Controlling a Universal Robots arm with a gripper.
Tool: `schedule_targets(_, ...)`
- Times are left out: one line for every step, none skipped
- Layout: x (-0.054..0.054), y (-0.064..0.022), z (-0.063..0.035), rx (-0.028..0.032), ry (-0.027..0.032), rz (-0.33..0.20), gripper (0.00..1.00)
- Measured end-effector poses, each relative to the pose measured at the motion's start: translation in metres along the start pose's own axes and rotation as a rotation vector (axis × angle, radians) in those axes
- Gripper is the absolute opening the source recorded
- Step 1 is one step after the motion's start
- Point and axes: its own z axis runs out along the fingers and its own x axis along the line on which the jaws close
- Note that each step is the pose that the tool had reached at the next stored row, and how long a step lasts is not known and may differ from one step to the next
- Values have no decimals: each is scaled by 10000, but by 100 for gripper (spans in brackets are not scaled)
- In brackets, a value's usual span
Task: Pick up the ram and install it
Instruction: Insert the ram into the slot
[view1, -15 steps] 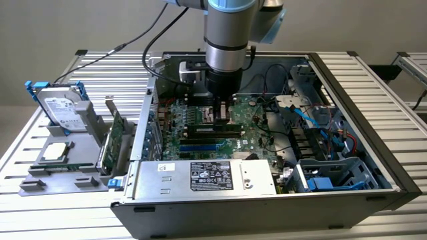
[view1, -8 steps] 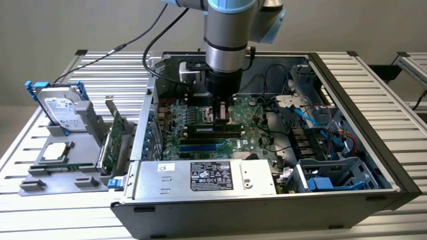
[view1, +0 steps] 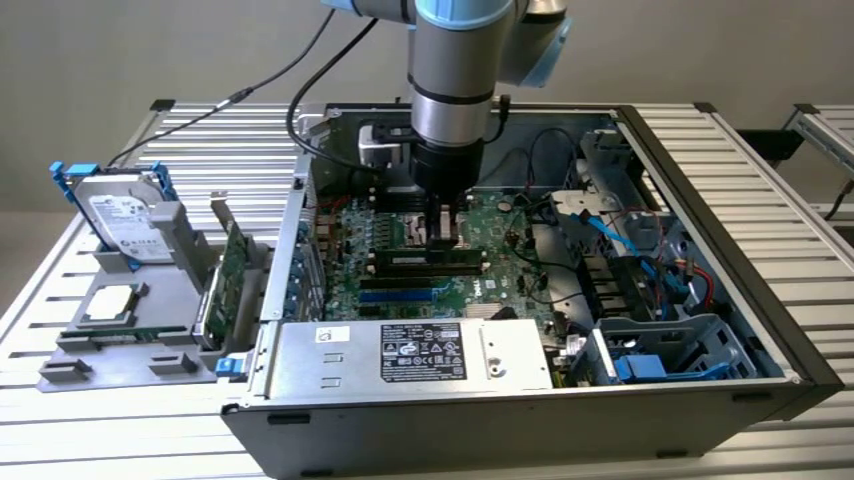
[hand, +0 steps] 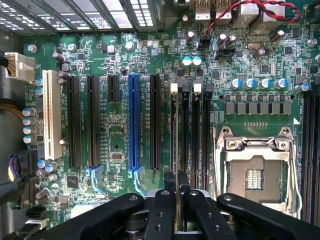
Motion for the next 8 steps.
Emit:
schedule_targets(-1, 0, 4, -1, 1, -1, 14)
schedule_targets(0, 0, 6, -2, 4, -1, 14)
schedule_targets(-2, 0, 9, -1, 2, 0, 14)
schedule_targets(-3, 0, 12, -1, 2, 0, 14)
schedule_targets(-5, 0, 15, -1, 2, 0, 14)
schedule_targets(-6, 0, 19, -1, 2, 0, 14)
schedule_targets(-8, 0, 22, -1, 2, 0, 14)
schedule_targets(-10, 0, 26, -2, 2, 0, 14)
